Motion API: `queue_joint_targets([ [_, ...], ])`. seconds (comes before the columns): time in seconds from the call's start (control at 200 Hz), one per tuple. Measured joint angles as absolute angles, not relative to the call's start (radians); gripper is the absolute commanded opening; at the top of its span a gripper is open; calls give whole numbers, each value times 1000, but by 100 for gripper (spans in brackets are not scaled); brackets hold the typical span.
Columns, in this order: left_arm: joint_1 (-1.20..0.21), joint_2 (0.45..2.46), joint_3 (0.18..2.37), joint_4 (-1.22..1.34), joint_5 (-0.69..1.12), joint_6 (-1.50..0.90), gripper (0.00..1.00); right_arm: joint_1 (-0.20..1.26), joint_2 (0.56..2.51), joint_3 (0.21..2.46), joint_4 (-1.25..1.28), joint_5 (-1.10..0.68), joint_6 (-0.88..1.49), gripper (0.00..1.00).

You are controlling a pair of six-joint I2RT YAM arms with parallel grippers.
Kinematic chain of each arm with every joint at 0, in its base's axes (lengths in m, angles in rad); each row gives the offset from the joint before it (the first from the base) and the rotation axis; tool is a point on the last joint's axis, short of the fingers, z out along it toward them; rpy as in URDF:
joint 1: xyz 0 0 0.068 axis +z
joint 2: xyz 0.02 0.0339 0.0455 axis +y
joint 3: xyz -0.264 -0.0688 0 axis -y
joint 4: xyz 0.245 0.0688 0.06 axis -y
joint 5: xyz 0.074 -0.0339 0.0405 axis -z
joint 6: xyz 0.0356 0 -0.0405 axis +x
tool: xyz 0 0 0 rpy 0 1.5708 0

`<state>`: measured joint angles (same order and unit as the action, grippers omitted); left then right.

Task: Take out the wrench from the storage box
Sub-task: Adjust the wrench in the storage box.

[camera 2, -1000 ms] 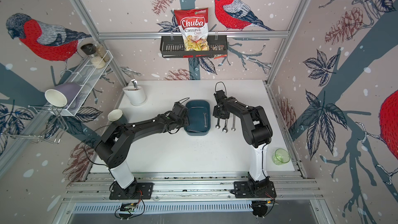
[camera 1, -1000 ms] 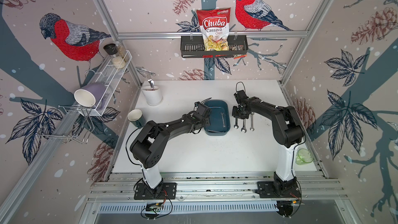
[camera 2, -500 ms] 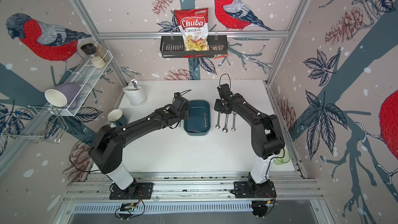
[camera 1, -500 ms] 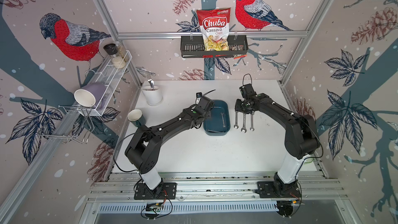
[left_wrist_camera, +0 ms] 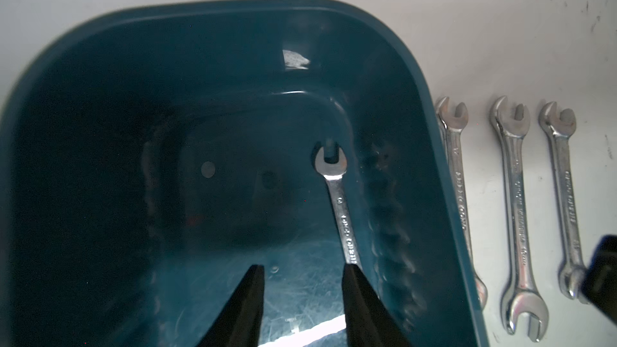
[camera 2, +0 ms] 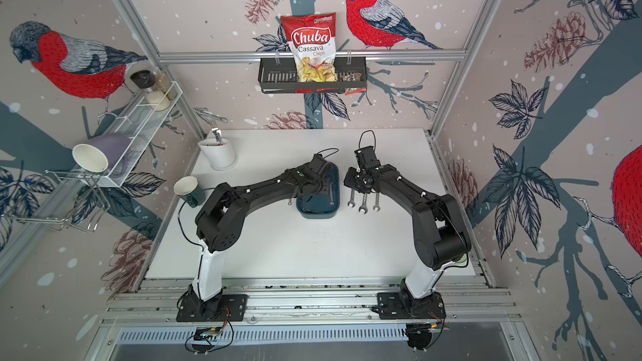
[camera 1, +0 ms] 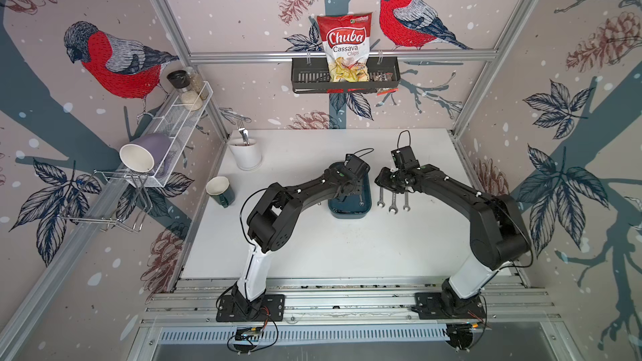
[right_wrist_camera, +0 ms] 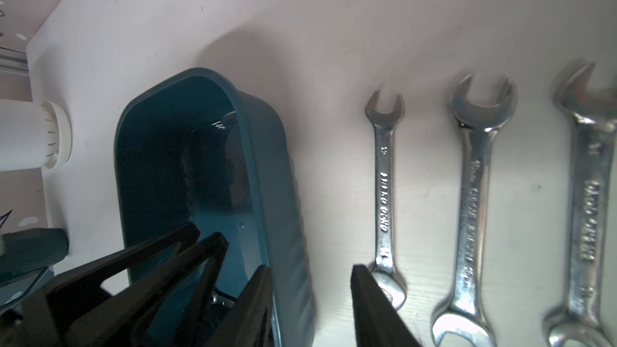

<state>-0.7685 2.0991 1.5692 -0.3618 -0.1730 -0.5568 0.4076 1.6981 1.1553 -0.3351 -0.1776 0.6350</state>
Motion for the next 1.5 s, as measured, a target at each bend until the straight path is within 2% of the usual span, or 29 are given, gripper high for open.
queue_joint_targets([
  [0.105, -780, 2146, 1606, -376, -161, -550, 49, 408, 1707, 1139, -292, -194, 656, 46],
  [0.205, -790, 2175, 1629, -394, -169, -550, 58, 406, 1714, 1123, -271, -208, 657, 47],
  [0.315, -800, 2199, 1648, -408, -188, -551, 62, 398, 1721, 1108, -251, -219, 661, 48],
  [0.545, -815, 2243, 1679, -432, -237, -550, 63, 379, 1721, 1076, -233, -234, 661, 48],
  [1.055, -788, 2253, 1707, -544, -405, -553, 50, 356, 1706, 1051, -208, -244, 659, 48],
  [1.5, -728, 2180, 1627, -471, -270, -406, 46, 350, 1701, 1035, -196, -259, 654, 48],
])
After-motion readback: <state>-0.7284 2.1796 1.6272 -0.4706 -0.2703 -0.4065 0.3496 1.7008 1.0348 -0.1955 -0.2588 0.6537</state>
